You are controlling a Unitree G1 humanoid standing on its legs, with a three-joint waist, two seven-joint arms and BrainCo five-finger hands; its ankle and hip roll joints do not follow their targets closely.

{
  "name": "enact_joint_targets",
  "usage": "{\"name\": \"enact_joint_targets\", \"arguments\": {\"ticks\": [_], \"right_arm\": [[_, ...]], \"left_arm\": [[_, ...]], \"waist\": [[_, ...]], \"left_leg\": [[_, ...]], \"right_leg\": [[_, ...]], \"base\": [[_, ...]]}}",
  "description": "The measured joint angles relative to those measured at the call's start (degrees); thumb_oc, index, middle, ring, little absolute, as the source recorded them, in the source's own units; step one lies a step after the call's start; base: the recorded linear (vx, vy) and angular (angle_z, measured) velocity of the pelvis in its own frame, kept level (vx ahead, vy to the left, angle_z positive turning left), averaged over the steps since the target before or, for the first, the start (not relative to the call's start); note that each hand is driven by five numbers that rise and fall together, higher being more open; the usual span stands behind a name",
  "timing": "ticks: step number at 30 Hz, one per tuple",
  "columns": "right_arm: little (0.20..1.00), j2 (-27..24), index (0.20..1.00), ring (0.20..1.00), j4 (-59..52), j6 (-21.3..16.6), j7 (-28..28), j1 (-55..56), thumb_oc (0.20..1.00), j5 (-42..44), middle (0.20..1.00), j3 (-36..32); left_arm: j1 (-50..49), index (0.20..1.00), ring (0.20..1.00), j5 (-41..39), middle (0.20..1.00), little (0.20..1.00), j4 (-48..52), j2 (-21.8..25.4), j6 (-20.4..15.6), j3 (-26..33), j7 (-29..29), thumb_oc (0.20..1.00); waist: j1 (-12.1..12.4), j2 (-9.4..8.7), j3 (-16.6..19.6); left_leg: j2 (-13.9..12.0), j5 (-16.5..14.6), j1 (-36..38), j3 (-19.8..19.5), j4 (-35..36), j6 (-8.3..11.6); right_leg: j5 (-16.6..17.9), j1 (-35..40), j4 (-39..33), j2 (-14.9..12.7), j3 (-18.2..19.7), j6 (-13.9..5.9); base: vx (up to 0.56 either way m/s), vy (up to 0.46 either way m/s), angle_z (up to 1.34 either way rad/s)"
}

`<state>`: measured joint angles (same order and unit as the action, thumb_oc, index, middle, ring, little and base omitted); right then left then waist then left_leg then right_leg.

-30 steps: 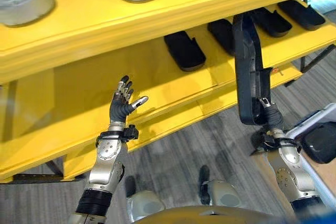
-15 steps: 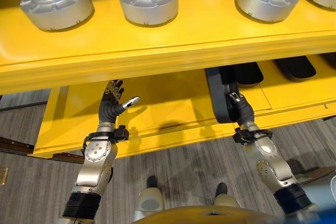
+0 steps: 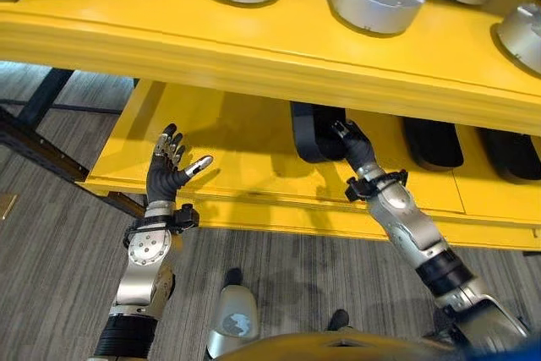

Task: Move parts from the plastic box to the shelf.

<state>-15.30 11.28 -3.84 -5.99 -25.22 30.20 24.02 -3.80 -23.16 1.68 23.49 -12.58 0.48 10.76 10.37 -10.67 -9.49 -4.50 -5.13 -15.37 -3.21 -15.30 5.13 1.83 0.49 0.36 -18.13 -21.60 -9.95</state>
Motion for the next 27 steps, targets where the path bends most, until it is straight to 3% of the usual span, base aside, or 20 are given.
{"name": "enact_joint_targets", "arguments": {"ticks": [2,4,5,7,10,15,20,27], "right_arm": [[0.200,1.4,0.200,0.200,2.3,-0.1,-2.0,-2.9,0.200,0.2,0.200,0.3],[0.200,0.8,0.200,0.200,3.2,-0.5,-3.5,-5.9,0.200,0.5,0.200,0.9],[0.200,0.2,0.200,0.200,5.4,-1.1,-6.1,-13.0,0.200,1.2,0.200,-0.1],[0.200,-0.7,0.200,0.200,5.8,-1.2,-8.9,-18.8,0.200,1.8,0.200,-0.7],[0.200,-1.0,0.200,0.200,5.8,-1.7,-11.0,-19.3,0.200,1.9,0.200,-0.8],[0.200,-1.2,0.200,0.200,5.9,-2.2,-13.0,-18.9,0.200,2.1,0.200,-1.8],[0.200,-1.2,0.200,0.200,5.5,-2.8,-14.5,-18.6,0.200,0.0,0.200,-3.4],[0.200,-3.0,0.200,0.200,5.1,-3.5,-17.5,-18.5,0.200,-1.7,0.200,-7.8]], "left_arm": [[0.1,1.000,1.000,-0.5,1.000,1.000,0.0,0.1,0.1,-0.8,0.8,1.000],[1.0,1.000,1.000,-1.1,1.000,1.000,0.0,0.6,0.0,-2.4,1.2,1.000],[4.9,1.000,1.000,-1.1,1.000,1.000,0.2,3.0,0.1,-5.7,1.2,1.000],[9.2,1.000,1.000,-2.8,1.000,1.000,0.5,3.0,0.1,-7.4,2.2,1.000],[10.1,1.000,1.000,-3.2,1.000,1.000,2.3,3.1,-0.5,-7.5,3.3,1.000],[10.7,1.000,1.000,-3.2,1.000,1.000,2.7,3.2,-1.9,-6.1,4.0,1.000],[10.7,1.000,1.000,-3.2,1.000,1.000,4.5,4.1,-2.2,-5.6,5.1,1.000],[10.5,1.000,1.000,-3.2,1.000,1.000,6.2,4.5,-3.1,-4.9,5.6,1.000]], "waist": [[0.8,0.07,-1.0],[1.3,1.42,-2.7],[1.1,4.12,-8.0],[0.3,8.23,-16.2],[-0.9,9.80,-19.8],[-2.6,9.91,-19.9],[-4.0,9.85,-19.8],[-5.0,9.80,-19.6]], "left_leg": [[0.1,0.1,-1.1,-1.2,-1.0,0.06],[-0.4,0.3,-4.2,-0.7,-4.1,0.09],[-1.6,0.3,-8.1,-0.4,-7.0,-0.05],[-1.8,0.1,-12.1,0.4,-11.6,-0.92],[-1.8,-1.9,-15.3,1.6,-16.6,-2.07],[-2.9,-4.4,-20.1,2.3,-23.5,-2.65],[-3.9,-4.9,-24.0,1.9,-27.0,-2.31],[-4.5,-5.1,-26.9,1.3,-27.9,-1.75]], "right_leg": [[-0.2,-0.2,0.2,0.2,-1.2,-0.24],[-0.7,-3.3,3.2,0.2,-1.0,-0.42],[-2.2,-7.9,8.5,0.3,-0.2,-0.15],[-4.1,-14.5,16.8,-1.4,2.3,0.55],[-6.4,-19.7,24.0,-2.9,5.2,0.72],[-8.4,-26.1,30.8,-2.9,8.6,1.40],[-10.0,-31.2,35.9,-2.5,9.9,1.63],[-11.0,-34.4,38.1,-2.6,10.2,1.56]], "base": [[-0.21,-0.058,0.26],[-0.28,-0.011,0.07],[-0.25,0.057,-0.07],[-0.32,0.123,-0.21],[-0.18,0.078,-0.23],[-0.11,0.028,-0.18],[-0.09,0.001,-0.07],[-0.01,-0.021,0.01]]}}
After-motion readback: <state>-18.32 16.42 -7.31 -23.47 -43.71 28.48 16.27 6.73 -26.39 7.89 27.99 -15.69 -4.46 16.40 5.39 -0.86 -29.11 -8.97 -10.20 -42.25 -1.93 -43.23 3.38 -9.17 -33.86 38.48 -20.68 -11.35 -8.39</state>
